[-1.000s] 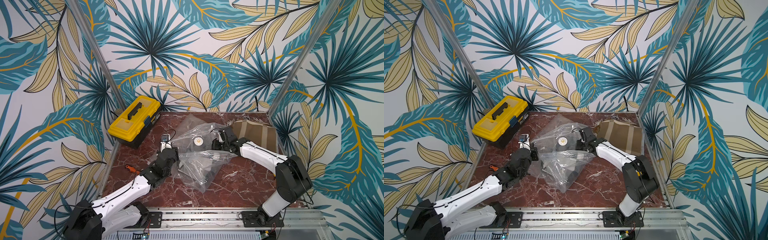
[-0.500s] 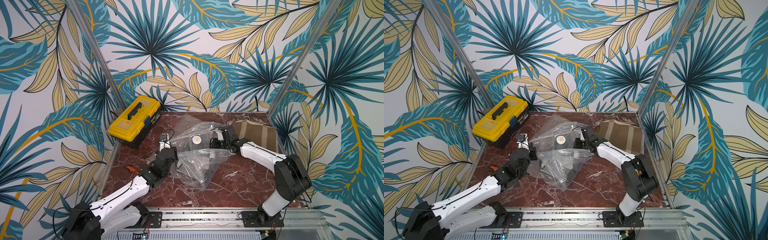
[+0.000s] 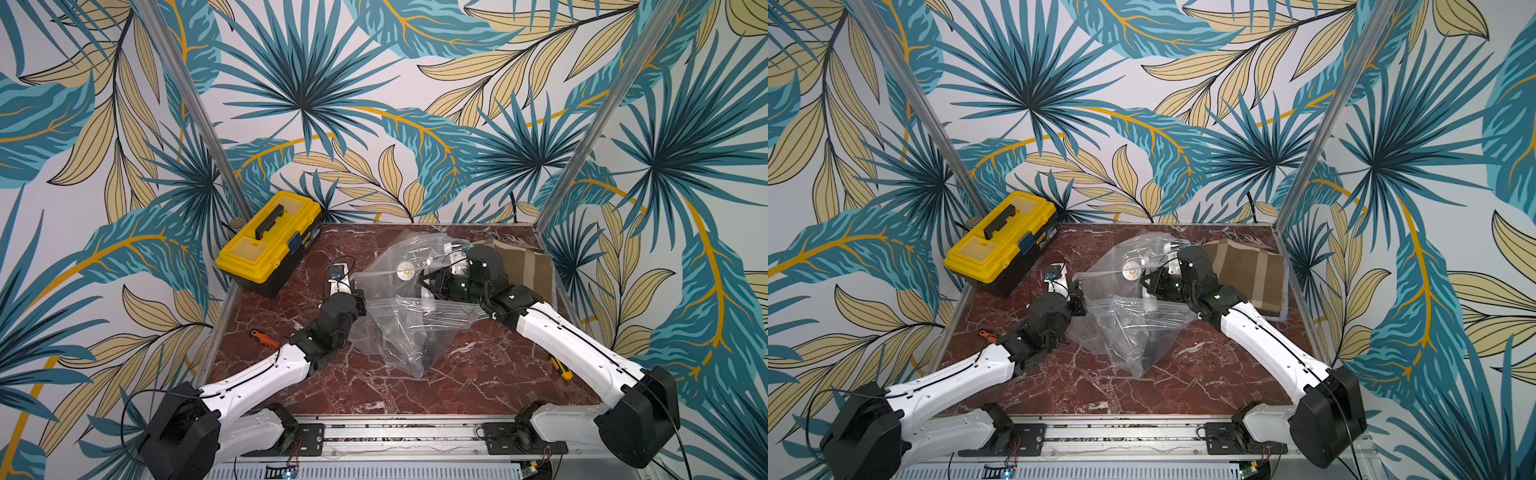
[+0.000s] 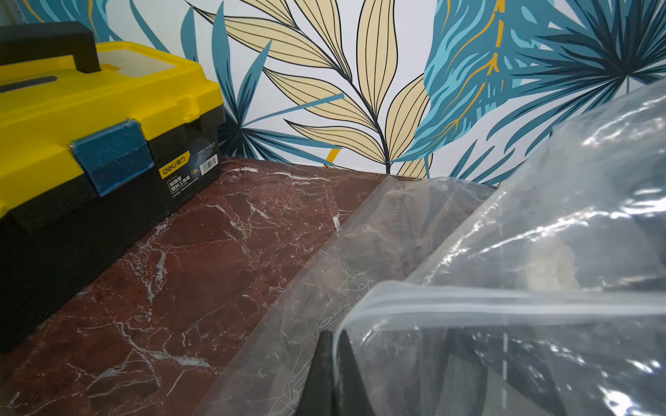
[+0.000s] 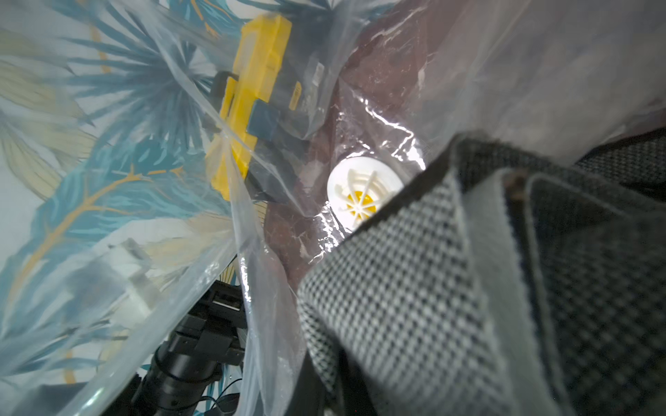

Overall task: Take the blanket out of the vacuum bag
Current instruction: Take out the blanket from the vacuum bag.

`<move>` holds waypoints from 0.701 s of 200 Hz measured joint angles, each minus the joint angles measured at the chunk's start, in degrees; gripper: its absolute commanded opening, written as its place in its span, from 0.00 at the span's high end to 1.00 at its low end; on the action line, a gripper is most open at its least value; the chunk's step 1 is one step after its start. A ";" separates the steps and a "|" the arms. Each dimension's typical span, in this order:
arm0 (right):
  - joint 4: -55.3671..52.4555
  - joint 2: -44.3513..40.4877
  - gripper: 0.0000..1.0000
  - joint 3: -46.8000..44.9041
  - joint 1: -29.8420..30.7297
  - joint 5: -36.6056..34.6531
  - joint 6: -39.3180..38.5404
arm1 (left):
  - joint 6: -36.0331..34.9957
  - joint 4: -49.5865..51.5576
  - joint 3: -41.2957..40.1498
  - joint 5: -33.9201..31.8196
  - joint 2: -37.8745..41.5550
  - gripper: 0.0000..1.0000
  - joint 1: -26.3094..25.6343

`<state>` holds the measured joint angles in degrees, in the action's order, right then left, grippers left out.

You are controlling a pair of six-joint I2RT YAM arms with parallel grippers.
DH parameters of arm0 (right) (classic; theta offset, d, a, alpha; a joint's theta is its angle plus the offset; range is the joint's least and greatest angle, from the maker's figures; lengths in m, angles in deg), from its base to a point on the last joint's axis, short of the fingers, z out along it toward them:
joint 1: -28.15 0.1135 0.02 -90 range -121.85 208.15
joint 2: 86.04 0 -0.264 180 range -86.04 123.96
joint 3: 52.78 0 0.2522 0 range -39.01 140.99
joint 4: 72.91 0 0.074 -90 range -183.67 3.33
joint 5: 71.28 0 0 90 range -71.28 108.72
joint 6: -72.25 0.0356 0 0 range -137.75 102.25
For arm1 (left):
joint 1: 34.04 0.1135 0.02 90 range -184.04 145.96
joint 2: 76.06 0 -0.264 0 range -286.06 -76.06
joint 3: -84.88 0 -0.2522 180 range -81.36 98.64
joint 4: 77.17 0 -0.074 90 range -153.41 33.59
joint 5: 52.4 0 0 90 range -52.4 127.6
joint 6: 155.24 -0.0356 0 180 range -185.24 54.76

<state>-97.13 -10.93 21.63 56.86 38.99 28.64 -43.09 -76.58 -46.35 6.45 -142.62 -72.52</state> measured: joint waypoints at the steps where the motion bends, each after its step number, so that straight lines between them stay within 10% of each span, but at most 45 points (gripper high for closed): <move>1: 0.02 0.02 1.00 -0.02 0.02 0.00 0.04 | 0.00 0.00 0.00 0.00 -0.07 1.00 0.00; 140: -4.57 10.49 1.00 8.79 9.99 -7.69 -5.11 | -3.63 -3.74 13.33 12.00 -10.05 1.00 0.81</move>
<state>-101.70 -0.44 30.41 66.85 31.29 23.53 -46.72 -80.32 -33.02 18.45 -152.68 -71.71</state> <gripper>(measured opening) 0.058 0.043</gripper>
